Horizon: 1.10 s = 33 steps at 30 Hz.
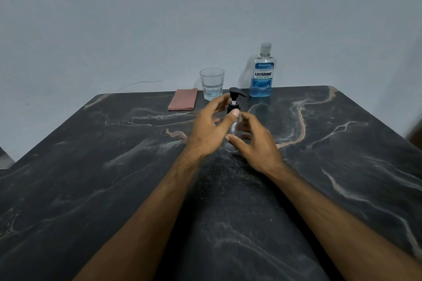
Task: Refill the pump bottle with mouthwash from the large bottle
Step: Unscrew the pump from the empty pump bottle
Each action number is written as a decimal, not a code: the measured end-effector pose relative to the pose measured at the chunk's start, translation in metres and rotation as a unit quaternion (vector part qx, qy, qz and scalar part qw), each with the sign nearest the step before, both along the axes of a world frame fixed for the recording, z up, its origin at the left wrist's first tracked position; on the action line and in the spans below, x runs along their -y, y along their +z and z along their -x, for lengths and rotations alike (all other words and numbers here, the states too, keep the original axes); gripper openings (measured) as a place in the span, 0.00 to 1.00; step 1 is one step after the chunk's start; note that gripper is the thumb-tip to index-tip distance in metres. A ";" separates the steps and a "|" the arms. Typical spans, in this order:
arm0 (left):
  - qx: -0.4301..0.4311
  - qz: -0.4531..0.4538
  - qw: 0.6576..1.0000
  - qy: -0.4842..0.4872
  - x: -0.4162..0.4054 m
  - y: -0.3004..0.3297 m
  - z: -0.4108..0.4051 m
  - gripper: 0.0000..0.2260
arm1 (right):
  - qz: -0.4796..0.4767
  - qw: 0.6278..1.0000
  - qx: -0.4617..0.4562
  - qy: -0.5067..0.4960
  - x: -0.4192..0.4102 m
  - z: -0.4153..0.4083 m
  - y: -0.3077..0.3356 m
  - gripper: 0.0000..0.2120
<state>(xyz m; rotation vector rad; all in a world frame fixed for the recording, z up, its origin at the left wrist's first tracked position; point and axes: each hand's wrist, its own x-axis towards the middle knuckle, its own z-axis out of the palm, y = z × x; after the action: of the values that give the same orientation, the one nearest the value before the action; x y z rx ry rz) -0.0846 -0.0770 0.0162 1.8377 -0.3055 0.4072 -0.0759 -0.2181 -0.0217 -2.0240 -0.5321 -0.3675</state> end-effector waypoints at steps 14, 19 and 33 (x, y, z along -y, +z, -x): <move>-0.015 0.133 0.991 -0.020 0.010 -0.010 -0.012 0.10 | 0.004 1.000 0.001 0.026 0.000 -0.004 0.000 0.26; -0.023 0.153 0.988 -0.012 0.008 -0.010 -0.011 0.13 | 0.006 1.000 -0.003 0.027 0.000 -0.002 0.002 0.27; -0.013 0.162 0.987 0.001 0.004 -0.008 -0.006 0.16 | -0.013 0.999 -0.015 0.033 0.000 -0.002 0.000 0.27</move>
<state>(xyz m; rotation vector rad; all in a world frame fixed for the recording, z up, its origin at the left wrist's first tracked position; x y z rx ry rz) -0.0784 -0.0806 0.0078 1.5237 -0.2050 0.4084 -0.0734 -0.2183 -0.0213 -1.9786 -0.5718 -0.3028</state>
